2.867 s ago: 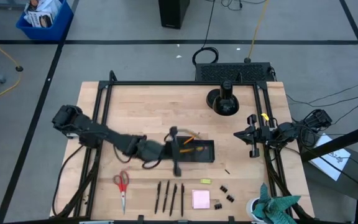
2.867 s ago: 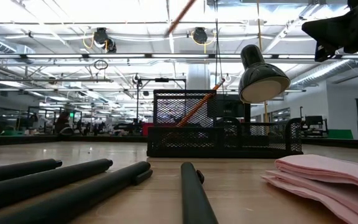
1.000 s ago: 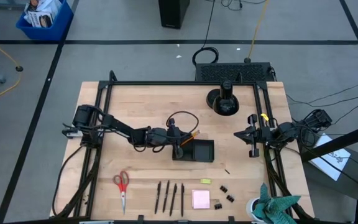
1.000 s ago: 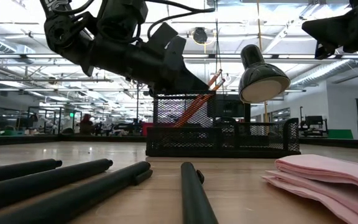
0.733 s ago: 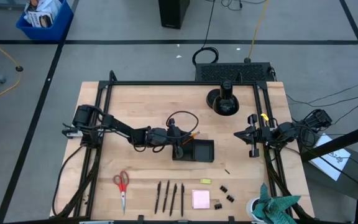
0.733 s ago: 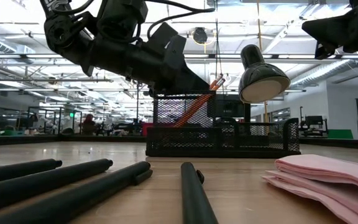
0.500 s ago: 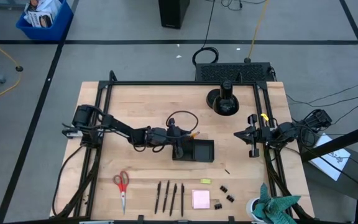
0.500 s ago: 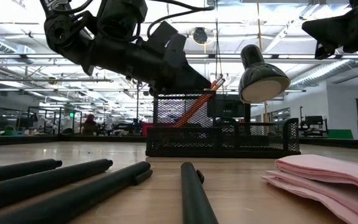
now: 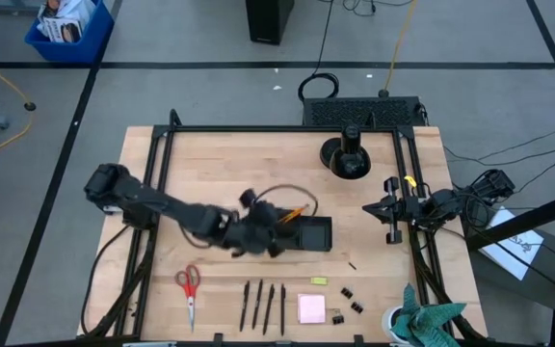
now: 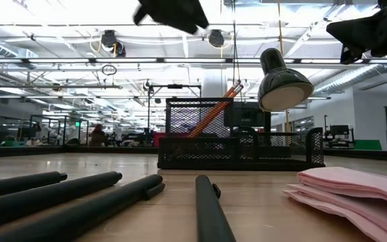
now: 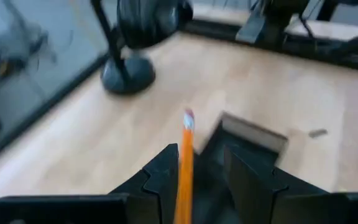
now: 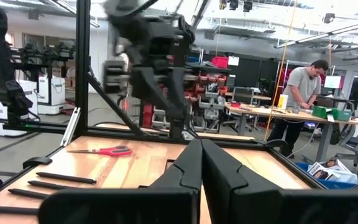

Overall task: Pick and place office supplies into organizer
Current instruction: Put the black pen into the black desk organizer

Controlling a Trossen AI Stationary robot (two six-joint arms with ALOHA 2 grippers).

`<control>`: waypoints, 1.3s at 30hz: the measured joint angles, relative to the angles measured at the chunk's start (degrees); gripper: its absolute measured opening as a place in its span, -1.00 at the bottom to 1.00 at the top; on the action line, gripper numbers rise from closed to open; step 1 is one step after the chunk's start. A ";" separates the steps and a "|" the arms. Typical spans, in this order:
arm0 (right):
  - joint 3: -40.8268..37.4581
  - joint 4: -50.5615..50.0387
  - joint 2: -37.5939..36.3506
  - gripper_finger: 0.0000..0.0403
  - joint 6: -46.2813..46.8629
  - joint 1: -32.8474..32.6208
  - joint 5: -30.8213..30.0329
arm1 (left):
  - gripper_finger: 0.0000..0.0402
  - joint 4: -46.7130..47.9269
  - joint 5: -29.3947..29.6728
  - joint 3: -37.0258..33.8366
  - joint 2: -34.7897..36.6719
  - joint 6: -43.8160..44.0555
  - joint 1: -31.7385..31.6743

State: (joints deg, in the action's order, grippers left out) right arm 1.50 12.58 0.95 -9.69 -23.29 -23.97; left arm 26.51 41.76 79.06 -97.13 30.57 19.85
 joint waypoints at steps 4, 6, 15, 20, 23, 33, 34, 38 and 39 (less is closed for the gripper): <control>-0.02 -0.30 0.19 -1.00 0.58 0.00 0.02 | -0.34 15.33 -2.01 6.35 -2.50 19.70 5.16; -0.01 -0.09 0.24 -1.00 1.15 -0.01 0.04 | -0.34 17.59 -5.20 6.98 -3.68 25.92 7.43; -0.02 2.09 0.39 -1.00 1.49 -0.01 0.07 | -0.60 16.70 -11.29 6.89 -12.43 46.72 16.04; 0.00 2.19 0.42 -1.00 1.51 0.00 0.07 | -0.73 16.61 -13.37 6.87 -16.17 55.62 18.31; 0.00 2.19 0.42 -1.00 1.51 0.00 0.07 | -0.74 16.63 -13.41 6.87 -17.54 57.32 18.51; 0.00 2.18 0.42 -1.00 3.02 -0.01 0.07 | -0.75 19.50 -15.41 6.87 -18.04 60.55 18.32; 0.00 2.18 0.42 -1.00 3.02 0.00 0.07 | -0.75 19.90 -16.85 6.87 -18.09 61.81 18.30; -0.02 2.17 0.42 -1.00 3.04 -0.02 0.09 | -0.75 20.20 -22.69 6.85 -19.27 64.50 18.32; -0.02 2.17 0.42 -1.00 3.04 -0.01 0.09 | -0.74 20.18 -23.40 6.85 -19.26 64.48 18.35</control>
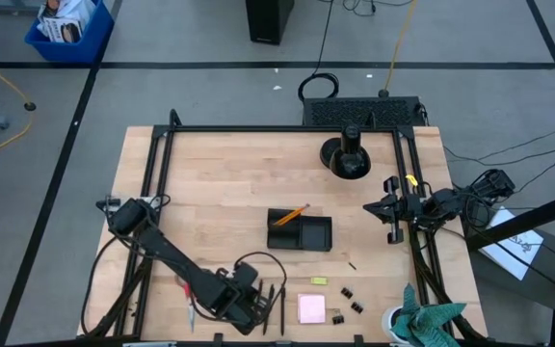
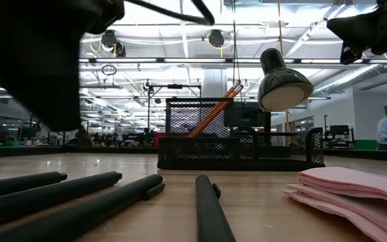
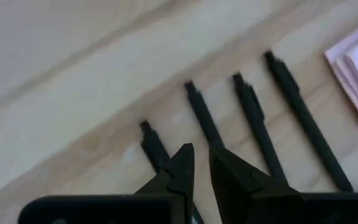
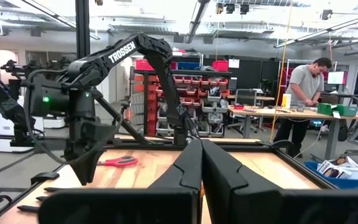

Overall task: Pick and place office supplies into organizer
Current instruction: Put the black pen into the black desk organizer

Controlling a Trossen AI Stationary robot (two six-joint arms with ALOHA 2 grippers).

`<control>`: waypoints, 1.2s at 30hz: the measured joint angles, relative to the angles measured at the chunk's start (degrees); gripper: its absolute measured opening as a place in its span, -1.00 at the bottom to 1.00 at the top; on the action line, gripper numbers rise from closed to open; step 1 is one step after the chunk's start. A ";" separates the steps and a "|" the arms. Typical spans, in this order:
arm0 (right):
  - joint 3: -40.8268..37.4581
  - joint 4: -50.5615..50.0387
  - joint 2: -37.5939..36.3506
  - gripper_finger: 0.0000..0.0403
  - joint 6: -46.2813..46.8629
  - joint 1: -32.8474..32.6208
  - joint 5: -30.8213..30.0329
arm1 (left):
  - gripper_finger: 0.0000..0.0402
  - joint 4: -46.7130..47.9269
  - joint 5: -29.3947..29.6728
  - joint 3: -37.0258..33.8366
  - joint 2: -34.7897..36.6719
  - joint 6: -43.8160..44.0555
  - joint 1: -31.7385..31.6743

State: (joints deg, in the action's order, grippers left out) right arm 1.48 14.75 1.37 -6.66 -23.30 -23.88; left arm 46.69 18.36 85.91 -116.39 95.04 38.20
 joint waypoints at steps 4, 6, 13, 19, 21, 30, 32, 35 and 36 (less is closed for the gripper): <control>0.00 -0.01 0.00 -1.00 0.00 0.01 0.00 | -0.74 -0.18 -3.54 0.09 0.24 -0.21 -0.07; 0.00 -0.01 0.00 -1.00 0.00 -0.01 -0.02 | -0.73 0.07 -7.05 0.04 0.23 -0.17 -0.14; 0.02 -0.01 0.00 -1.00 0.00 0.01 -0.02 | -0.40 -0.23 -14.97 0.06 0.23 1.43 -1.05; 0.02 -0.01 0.00 -1.00 0.00 0.00 -0.02 | 0.00 0.38 -16.84 0.06 0.23 0.60 -2.50; 0.01 -0.01 0.00 -1.00 0.00 0.00 -0.03 | 0.09 0.73 -16.84 -0.02 0.23 -0.07 -3.20; 0.00 -0.01 0.00 -1.00 0.01 -0.01 -0.04 | 0.15 -0.10 -18.38 -3.32 0.23 -2.08 -5.36; 0.00 -0.01 0.00 -1.00 0.00 0.00 -0.05 | 0.12 -0.20 -18.50 -4.04 0.23 -2.05 -5.56; 0.02 -0.01 0.00 -1.00 0.00 0.01 -0.07 | 0.06 -1.31 -18.52 -5.06 0.23 -2.08 -5.68; 0.02 -0.01 0.00 -1.00 -0.02 0.01 -0.07 | 0.04 -2.09 -18.53 -5.60 0.23 -2.07 -5.66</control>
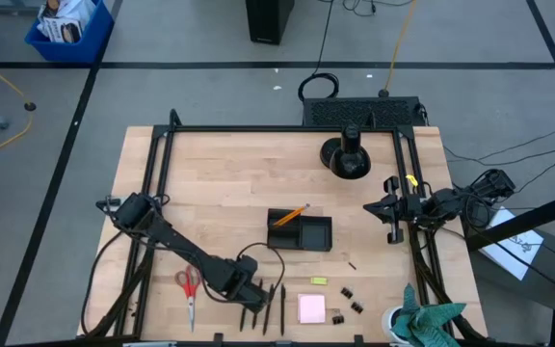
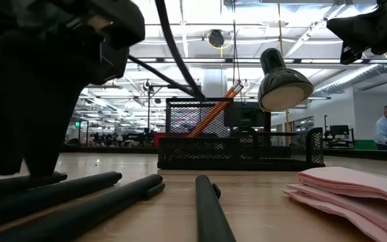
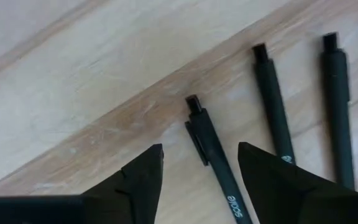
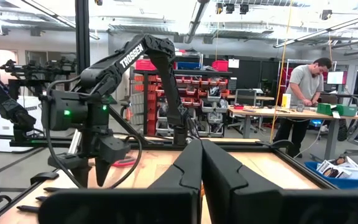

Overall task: Pick and place office supplies into organizer
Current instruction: Put the black pen into the black desk organizer

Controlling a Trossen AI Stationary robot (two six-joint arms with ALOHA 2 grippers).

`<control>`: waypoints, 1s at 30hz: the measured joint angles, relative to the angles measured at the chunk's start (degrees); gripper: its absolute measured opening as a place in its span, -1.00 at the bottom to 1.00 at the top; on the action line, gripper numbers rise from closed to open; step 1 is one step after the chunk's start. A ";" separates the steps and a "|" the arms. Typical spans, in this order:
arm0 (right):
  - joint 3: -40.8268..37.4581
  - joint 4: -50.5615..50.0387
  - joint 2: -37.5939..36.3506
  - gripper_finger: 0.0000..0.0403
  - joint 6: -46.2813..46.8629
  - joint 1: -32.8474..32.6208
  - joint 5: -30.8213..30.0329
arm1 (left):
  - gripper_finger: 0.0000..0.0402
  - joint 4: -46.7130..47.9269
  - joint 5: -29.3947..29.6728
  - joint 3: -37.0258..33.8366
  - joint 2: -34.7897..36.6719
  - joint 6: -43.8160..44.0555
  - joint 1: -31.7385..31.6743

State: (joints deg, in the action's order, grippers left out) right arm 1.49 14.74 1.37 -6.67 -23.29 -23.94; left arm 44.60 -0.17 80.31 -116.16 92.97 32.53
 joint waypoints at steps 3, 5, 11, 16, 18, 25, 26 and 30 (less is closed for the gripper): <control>-0.01 0.00 0.00 -1.00 -0.04 0.00 0.00 | -0.02 -3.92 -0.04 -1.52 0.00 -0.46 0.02; -0.02 0.00 0.00 -1.00 -0.05 -0.02 0.00 | -0.05 -6.02 -0.04 -2.17 -0.17 -1.36 0.00; -0.02 0.00 0.00 -1.00 -0.08 -0.02 0.00 | -0.14 -5.85 -1.29 -2.00 -1.50 -4.62 -0.17; -0.01 0.02 -0.02 -1.00 -0.04 -0.01 -0.01 | -0.26 -4.43 -0.57 -2.00 -1.75 -8.42 -0.12; 0.00 -0.02 -0.02 -1.00 -0.03 -0.02 0.00 | -0.32 -3.61 -0.02 -2.05 -1.77 -9.39 -0.08; -0.02 0.00 -0.02 -1.00 -0.03 0.00 0.00 | -0.60 -0.80 0.67 -2.05 -1.90 -11.98 0.53; 0.00 0.00 -0.02 -1.00 -0.03 0.00 0.00 | -0.64 -0.74 0.81 -2.05 -1.91 -12.34 0.62; -0.02 0.00 -0.02 -1.00 -0.03 0.00 0.00 | -0.78 -0.57 1.37 -2.05 -1.92 -13.91 0.94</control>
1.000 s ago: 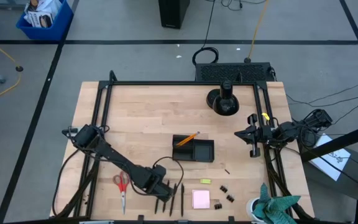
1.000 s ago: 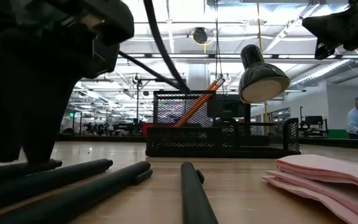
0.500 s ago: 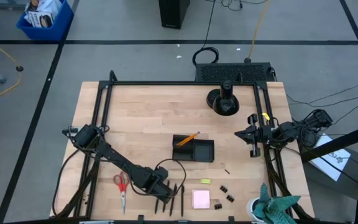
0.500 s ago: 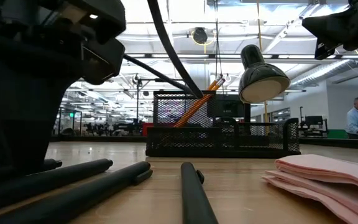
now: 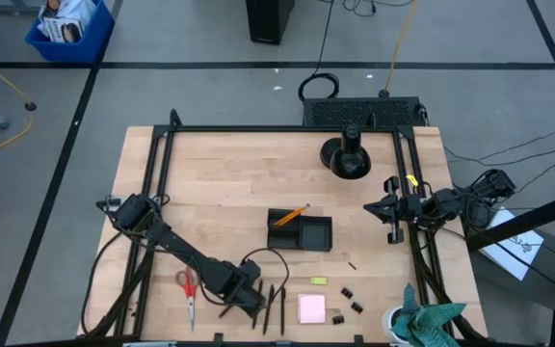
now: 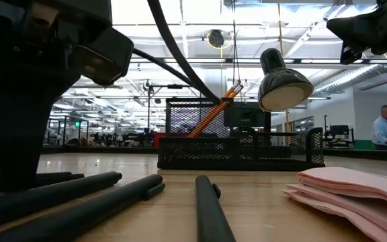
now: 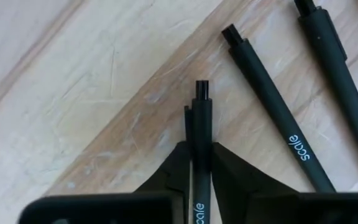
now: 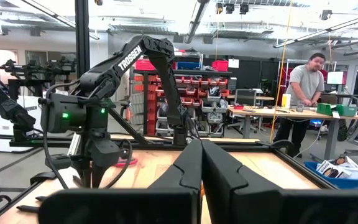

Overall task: Pick and place office supplies into organizer
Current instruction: Put the black pen into the black desk organizer

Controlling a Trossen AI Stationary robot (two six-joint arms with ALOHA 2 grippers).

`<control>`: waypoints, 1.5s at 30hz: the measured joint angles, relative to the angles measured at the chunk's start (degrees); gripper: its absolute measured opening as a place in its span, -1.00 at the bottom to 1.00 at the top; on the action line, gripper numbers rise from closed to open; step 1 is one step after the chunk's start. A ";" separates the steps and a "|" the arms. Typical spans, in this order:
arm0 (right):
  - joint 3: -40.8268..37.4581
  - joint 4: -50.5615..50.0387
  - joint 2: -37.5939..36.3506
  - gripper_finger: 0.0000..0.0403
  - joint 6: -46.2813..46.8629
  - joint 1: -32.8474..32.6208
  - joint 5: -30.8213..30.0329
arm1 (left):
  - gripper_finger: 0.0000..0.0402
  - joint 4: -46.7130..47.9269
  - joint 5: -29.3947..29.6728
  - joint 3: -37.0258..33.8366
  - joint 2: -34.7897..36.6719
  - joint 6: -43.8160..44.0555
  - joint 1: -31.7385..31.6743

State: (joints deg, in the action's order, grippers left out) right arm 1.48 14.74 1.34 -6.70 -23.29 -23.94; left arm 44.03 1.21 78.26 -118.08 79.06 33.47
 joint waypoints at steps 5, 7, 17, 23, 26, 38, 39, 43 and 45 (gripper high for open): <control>0.02 0.00 0.00 -1.00 0.00 0.00 0.00 | -0.86 -0.74 3.27 -0.14 0.00 -2.77 0.04; 0.02 0.00 0.00 -1.00 0.00 -0.02 0.00 | -0.86 -1.11 5.06 -0.15 -0.04 -3.52 0.04; 0.00 -0.02 0.00 -1.00 0.01 0.00 0.00 | -0.85 -1.59 12.67 -0.20 -0.05 -5.31 0.07; 0.00 -0.02 0.00 -1.00 0.00 -0.02 0.00 | -0.85 -1.18 17.64 -0.51 1.36 -6.06 -0.01; 0.00 -0.02 0.00 -1.00 -0.04 -0.01 0.00 | -0.85 -1.03 21.11 -0.61 2.82 -6.93 -0.13; 0.02 0.00 0.00 -1.00 -0.04 -0.02 0.00 | -0.85 -8.96 35.67 -0.35 8.69 -23.25 -0.42; 0.00 0.00 0.00 -1.00 -0.04 0.00 0.00 | -0.85 -11.59 36.78 -0.35 9.15 -27.14 -0.65; 0.00 0.01 0.01 -1.00 -0.03 -0.02 0.00 | -0.85 -22.81 40.93 -0.27 10.91 -44.83 -2.15; 0.01 0.06 0.00 -1.00 -0.02 -0.01 -0.01 | -0.85 -27.86 41.62 -0.26 11.56 -53.49 -3.27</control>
State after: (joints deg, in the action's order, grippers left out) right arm 1.48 14.80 1.34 -6.72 -23.30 -23.95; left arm 16.18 42.83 78.00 -106.53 25.57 30.20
